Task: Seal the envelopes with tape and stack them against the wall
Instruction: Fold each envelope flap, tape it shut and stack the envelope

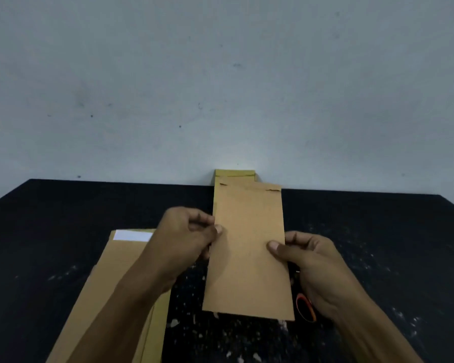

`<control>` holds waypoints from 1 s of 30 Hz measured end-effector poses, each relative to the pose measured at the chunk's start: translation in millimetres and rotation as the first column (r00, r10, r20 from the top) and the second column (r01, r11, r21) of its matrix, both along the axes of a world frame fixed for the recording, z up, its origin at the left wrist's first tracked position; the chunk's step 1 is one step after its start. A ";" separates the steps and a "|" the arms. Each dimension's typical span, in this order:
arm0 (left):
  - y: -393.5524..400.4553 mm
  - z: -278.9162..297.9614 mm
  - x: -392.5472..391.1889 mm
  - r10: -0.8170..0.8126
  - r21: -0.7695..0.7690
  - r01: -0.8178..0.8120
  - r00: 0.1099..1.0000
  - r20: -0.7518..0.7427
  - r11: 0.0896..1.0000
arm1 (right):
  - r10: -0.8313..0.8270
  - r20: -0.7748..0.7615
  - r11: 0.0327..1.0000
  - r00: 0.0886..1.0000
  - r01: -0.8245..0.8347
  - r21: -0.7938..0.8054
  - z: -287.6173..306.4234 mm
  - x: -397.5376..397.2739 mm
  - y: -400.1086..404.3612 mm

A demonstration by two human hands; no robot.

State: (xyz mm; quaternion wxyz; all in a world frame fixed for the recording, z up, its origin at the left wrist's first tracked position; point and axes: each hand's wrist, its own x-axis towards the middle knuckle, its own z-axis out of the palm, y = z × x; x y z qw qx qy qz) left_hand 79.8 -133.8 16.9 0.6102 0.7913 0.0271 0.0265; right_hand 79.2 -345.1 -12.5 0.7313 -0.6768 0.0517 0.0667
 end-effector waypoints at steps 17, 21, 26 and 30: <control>-7.4 -35.7 163.7 0.134 0.322 -0.110 0.990 -0.052 0.940 | -0.052 0.142 0.707 0.989 0.137 -0.694 -21.6 170.0 27.0; -10.2 -40.5 170.8 0.132 0.338 -0.105 0.990 -0.058 0.935 | -0.040 0.161 0.583 0.986 0.154 -0.798 -21.7 172.8 29.8; -6.3 -38.0 166.1 0.125 0.352 -0.106 0.992 -0.032 0.930 | -0.060 0.156 0.594 0.986 0.161 -0.788 -25.1 164.5 27.7; 7.0 -33.1 147.4 0.111 0.347 -0.101 0.994 -0.010 0.933 | -0.028 0.255 0.590 0.967 0.222 -0.776 -19.9 142.5 28.4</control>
